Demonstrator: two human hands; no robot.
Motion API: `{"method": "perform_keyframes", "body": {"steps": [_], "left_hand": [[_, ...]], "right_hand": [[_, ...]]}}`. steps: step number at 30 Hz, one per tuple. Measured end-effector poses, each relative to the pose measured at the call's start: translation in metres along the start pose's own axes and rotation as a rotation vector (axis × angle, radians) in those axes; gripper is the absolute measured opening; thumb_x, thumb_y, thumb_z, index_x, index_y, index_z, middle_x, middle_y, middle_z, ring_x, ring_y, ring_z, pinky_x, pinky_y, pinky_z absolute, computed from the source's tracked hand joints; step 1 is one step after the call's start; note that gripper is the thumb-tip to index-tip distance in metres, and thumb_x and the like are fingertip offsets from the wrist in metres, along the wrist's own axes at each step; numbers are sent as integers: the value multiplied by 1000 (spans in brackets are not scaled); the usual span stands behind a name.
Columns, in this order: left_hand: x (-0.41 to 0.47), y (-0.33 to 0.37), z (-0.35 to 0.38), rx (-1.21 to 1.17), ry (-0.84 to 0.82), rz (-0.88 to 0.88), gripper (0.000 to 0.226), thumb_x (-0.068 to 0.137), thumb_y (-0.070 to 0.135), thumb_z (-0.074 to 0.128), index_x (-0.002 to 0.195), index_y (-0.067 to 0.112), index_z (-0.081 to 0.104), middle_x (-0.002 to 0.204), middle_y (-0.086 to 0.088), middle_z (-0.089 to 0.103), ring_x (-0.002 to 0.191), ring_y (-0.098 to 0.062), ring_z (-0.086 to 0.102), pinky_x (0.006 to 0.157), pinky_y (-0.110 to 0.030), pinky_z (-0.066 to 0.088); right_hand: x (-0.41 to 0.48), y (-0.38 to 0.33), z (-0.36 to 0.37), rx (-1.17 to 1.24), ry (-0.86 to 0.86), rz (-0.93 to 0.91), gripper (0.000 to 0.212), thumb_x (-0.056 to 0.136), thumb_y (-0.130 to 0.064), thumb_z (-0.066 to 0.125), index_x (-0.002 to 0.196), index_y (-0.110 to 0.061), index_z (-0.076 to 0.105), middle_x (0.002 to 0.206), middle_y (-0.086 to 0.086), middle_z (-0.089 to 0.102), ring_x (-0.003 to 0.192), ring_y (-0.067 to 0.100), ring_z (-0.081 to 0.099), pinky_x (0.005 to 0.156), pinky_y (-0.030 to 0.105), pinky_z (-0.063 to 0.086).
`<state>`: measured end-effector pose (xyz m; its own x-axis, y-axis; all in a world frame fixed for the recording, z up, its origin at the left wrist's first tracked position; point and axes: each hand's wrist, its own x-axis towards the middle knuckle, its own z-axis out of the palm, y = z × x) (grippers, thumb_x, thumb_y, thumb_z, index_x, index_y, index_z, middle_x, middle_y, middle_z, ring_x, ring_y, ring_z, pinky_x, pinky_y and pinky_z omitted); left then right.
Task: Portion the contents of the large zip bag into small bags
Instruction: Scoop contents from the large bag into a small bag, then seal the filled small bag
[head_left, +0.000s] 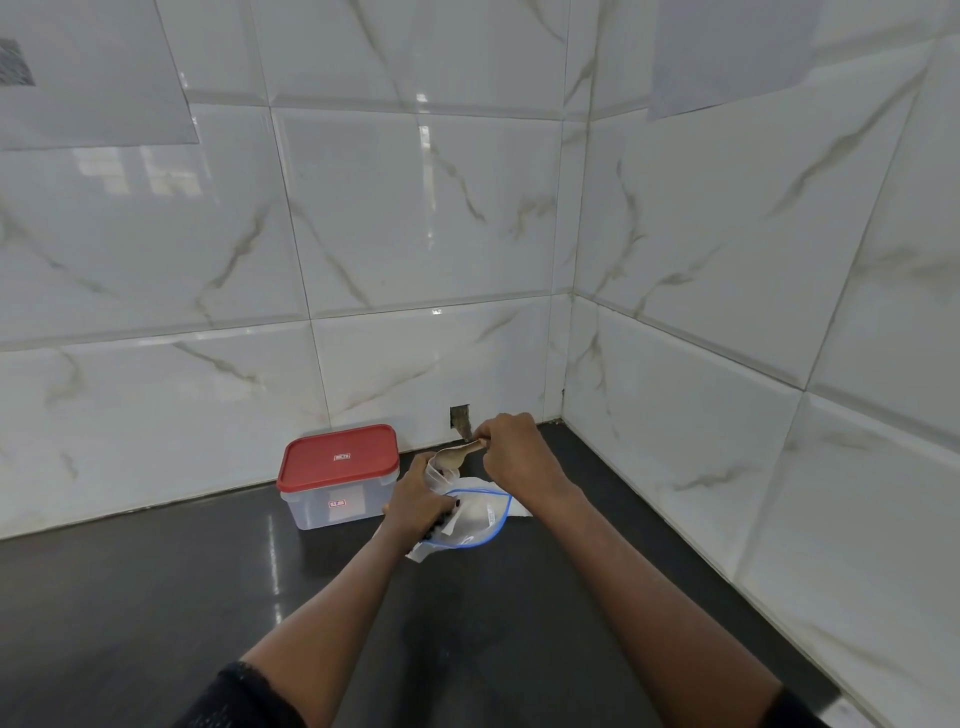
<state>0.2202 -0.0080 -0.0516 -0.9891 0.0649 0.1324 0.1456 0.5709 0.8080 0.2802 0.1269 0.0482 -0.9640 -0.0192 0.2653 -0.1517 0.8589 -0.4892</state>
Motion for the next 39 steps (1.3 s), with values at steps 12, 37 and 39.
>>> {"method": "perform_keyframes", "body": {"steps": [12,37,39], "left_hand": [[3,-4,-2,-76,7,2,54,68,10,73,116,18,49,103,1,61,92,-17,56,74,-24,42],[-5,30,-11,-487,-319,28,37,95,55,20,98,30,47,89,-11,54,71,-16,50,63,-18,46],[-4,44,-5,-503,-303,58,31,101,38,20,95,26,48,81,-3,54,66,-6,48,55,-10,44]], "right_hand": [[-12,7,-25,142,-65,332,20,83,-4,41,66,-4,49,52,9,54,47,17,55,42,19,37],[-38,24,61,573,218,242,30,84,-44,64,93,-16,62,85,-9,59,85,8,58,79,26,53],[-35,22,58,627,187,267,33,83,-40,68,104,-16,59,91,-9,59,89,6,59,82,20,51]]}}
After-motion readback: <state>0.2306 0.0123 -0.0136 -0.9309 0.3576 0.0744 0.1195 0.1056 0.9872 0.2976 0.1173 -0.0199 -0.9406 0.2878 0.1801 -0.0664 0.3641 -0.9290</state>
